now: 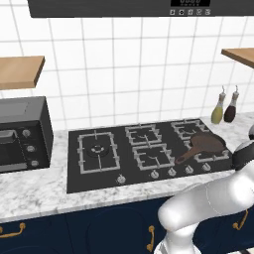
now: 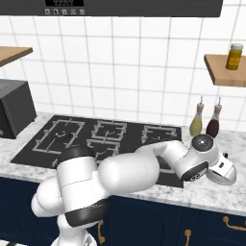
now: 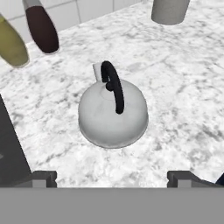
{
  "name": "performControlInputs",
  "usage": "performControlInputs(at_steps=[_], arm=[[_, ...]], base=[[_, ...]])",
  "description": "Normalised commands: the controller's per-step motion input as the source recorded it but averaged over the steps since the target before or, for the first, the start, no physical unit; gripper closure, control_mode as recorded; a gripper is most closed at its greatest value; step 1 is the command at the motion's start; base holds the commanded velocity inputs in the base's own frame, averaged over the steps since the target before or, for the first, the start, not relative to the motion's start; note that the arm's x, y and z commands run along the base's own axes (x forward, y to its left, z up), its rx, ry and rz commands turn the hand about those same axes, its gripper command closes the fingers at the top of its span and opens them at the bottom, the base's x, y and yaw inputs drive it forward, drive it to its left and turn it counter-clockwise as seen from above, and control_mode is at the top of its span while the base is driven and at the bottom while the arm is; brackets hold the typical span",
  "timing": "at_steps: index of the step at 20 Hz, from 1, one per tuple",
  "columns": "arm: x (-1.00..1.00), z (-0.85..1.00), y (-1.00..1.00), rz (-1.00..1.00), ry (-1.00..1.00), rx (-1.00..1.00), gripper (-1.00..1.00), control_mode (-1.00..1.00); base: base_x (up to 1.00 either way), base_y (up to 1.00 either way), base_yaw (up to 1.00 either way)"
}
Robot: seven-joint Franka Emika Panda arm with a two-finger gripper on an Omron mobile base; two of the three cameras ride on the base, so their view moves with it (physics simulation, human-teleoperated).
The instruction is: Pick the kettle from the counter and place it on a stove burner. Then turn the burner on.
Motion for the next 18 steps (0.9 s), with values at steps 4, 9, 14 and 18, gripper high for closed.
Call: performControlInputs(at_steps=[4, 9, 14, 18], arm=[[0.27, -0.01, -0.39, 0.04, 0.0, 0.01, -1.0, -1.0], [0.34, -0.2, -0.25, 0.05, 0.0, 0.0, -1.0, -1.0], [0.2, -0.4, -0.18, 0.03, 0.0, 0.0, -1.0, -1.0], [0.16, -0.16, -0.24, 0.0, 0.0, 0.0, -1.0, -1.0]], base=[[0.0, 0.0, 0.0], [0.0, 0.0, 0.0], [0.0, 0.0, 0.0], [0.0, 0.0, 0.0]])
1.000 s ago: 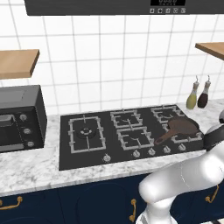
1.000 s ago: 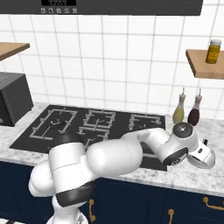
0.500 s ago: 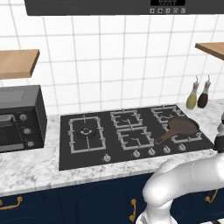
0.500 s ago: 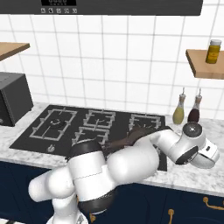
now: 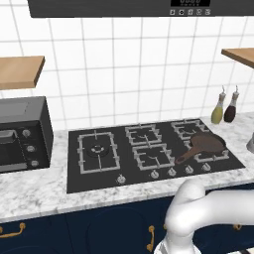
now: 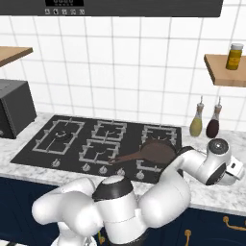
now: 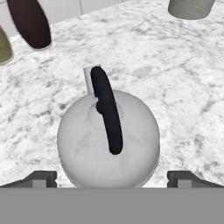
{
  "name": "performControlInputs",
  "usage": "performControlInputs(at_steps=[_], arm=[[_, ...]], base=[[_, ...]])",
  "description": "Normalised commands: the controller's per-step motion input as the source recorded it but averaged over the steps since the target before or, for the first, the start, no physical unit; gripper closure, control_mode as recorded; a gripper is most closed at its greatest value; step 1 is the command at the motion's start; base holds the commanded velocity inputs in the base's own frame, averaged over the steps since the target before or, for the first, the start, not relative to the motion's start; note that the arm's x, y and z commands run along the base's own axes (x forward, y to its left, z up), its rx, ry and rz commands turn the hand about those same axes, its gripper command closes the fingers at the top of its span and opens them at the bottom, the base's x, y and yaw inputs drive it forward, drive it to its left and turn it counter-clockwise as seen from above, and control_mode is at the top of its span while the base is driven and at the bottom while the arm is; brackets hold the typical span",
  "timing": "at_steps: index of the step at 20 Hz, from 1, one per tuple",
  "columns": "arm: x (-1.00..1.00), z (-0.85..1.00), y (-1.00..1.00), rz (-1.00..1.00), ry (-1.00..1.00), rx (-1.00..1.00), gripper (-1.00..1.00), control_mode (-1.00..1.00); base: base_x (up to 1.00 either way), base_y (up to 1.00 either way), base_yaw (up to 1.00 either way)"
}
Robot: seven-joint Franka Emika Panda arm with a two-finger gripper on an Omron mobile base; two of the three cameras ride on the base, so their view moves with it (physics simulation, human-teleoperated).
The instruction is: Pick the kettle from the counter and place it on a stove burner. Then turn the burner on.
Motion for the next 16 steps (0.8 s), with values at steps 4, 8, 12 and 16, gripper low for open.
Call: performControlInputs(at_steps=[4, 8, 12, 16], arm=[[0.22, -0.02, -0.29, 0.0, 0.0, 0.0, -1.0, -1.0], [0.24, -0.12, -0.16, 0.0, 0.0, 0.0, -1.0, -1.0], [0.23, -0.14, -0.11, 0.0, -0.04, 0.0, -1.0, -1.0], [0.19, -0.09, -0.02, 0.0, -0.02, 0.0, 1.0, -1.0]], base=[[0.0, 0.0, 0.0], [0.0, 0.0, 0.0], [0.0, 0.0, 0.0], [0.0, 0.0, 0.0]])
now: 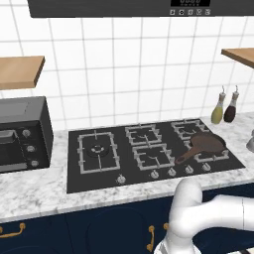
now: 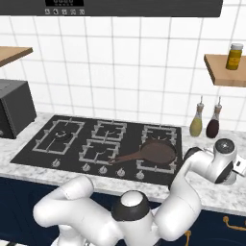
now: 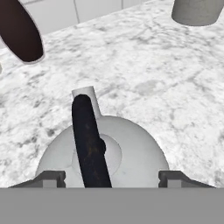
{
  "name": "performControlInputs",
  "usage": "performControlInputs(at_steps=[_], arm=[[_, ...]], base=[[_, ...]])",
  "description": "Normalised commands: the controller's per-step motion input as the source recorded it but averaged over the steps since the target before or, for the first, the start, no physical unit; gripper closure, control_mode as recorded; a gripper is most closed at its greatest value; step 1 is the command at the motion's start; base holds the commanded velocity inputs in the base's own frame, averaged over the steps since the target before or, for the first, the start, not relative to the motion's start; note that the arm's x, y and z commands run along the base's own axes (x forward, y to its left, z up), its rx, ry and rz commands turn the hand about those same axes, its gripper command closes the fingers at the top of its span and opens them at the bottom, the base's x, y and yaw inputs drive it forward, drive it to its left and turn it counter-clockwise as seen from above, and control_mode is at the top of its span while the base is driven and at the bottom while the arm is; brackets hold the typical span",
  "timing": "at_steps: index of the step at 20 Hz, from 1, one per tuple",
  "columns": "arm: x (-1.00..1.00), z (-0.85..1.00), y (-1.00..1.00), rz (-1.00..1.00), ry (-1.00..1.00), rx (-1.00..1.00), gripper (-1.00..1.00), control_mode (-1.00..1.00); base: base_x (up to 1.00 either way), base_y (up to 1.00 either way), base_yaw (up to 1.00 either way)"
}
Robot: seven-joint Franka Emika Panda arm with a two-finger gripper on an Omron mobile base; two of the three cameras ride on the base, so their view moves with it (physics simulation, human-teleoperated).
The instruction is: Pick the kettle from the counter and place it on a stove burner. Then turn the burner on.
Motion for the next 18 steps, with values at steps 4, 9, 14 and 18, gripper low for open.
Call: performControlInputs(at_steps=[4, 9, 14, 18], arm=[[0.19, 0.0, 0.0, 0.0, 0.0, 0.0, 1.0, -1.0], [0.0, -0.08, 0.05, 0.0, 0.0, 0.0, 1.0, -1.0], [-0.12, 0.0, 0.12, 0.02, -0.09, 0.0, 1.0, -1.0], [-0.49, 0.43, 0.05, 0.1, -0.23, 0.0, 1.0, -1.0]], base=[[0.0, 0.0, 0.0], [0.0, 0.0, 0.0], [0.0, 0.0, 0.0], [0.0, 0.0, 0.0]])
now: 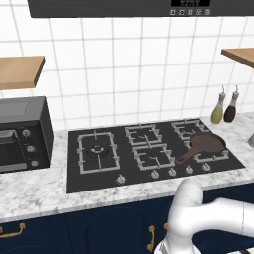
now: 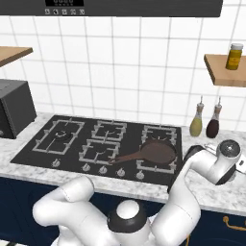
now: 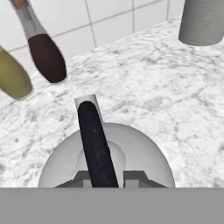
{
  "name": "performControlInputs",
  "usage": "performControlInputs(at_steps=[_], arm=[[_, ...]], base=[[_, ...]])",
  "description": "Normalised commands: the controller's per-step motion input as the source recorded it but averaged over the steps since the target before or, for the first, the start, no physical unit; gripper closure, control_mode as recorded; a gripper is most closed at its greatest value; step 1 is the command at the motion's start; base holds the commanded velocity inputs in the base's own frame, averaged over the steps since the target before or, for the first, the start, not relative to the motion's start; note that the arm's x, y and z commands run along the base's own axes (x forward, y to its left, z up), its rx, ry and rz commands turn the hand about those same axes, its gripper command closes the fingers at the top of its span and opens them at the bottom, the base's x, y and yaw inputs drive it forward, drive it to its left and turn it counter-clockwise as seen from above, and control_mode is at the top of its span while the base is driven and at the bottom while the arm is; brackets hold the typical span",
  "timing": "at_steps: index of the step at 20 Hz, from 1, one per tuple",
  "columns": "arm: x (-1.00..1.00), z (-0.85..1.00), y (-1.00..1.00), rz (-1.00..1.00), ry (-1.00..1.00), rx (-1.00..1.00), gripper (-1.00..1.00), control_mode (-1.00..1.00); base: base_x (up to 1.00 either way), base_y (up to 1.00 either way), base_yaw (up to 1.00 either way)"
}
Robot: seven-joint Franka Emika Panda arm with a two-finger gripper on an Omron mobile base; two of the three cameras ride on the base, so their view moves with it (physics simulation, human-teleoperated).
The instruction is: Pick the kettle from the counter and place it on a stove burner. Then turn the burner on.
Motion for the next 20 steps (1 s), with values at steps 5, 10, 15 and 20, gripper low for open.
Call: performControlInputs(at_steps=[5, 10, 15, 20], arm=[[-0.45, 0.65, 0.32, 0.09, -0.15, -0.01, 1.0, -1.0], [-0.28, 0.69, 0.67, 0.07, -0.1, -0.04, 1.0, -1.0], [-0.15, 0.55, 0.92, 0.07, 0.0, -0.09, 1.0, -1.0], [-0.08, 0.5, 1.0, 0.07, 0.0, -0.11, 1.0, -1.0]], base=[[0.0, 0.0, 0.0], [0.0, 0.0, 0.0], [0.0, 0.0, 0.0], [0.0, 0.0, 0.0]])
